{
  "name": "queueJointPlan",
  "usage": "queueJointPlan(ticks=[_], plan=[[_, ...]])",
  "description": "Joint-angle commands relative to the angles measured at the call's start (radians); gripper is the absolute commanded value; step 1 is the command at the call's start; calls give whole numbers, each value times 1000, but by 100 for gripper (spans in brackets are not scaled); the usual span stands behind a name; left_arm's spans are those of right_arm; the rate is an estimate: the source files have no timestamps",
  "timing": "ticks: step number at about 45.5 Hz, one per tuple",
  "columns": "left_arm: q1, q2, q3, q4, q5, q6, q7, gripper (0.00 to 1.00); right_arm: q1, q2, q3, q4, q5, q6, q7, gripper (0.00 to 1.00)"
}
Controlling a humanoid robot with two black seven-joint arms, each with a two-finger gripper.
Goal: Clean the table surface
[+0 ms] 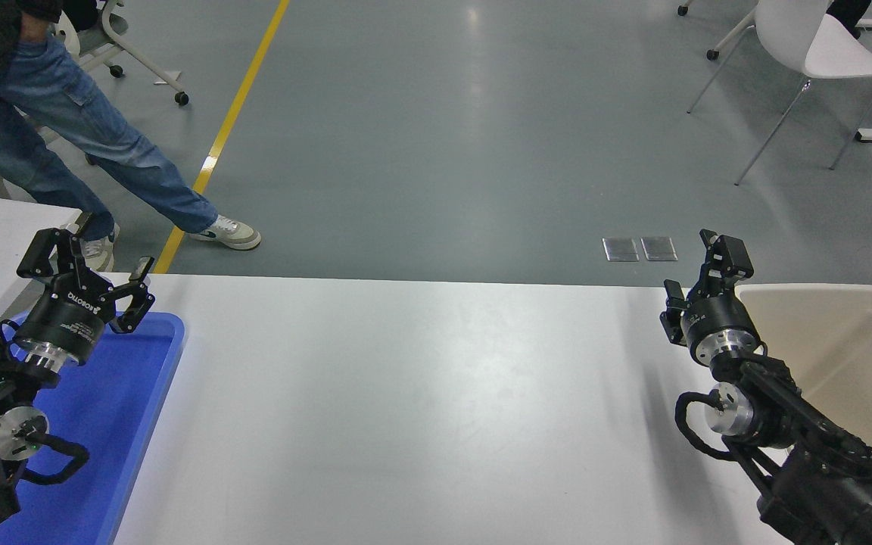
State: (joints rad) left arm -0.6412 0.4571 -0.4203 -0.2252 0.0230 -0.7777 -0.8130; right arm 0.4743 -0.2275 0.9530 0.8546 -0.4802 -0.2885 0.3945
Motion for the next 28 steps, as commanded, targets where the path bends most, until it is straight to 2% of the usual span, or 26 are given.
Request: queueJointPlan(ticks=[1, 28], plan=[[0, 0, 0, 1, 0, 0, 0, 100, -8, 5, 3, -3, 0, 2, 9, 100], [0, 0, 0, 0, 0, 0, 0, 100, -13, 5, -8, 1, 0, 2, 9, 100]])
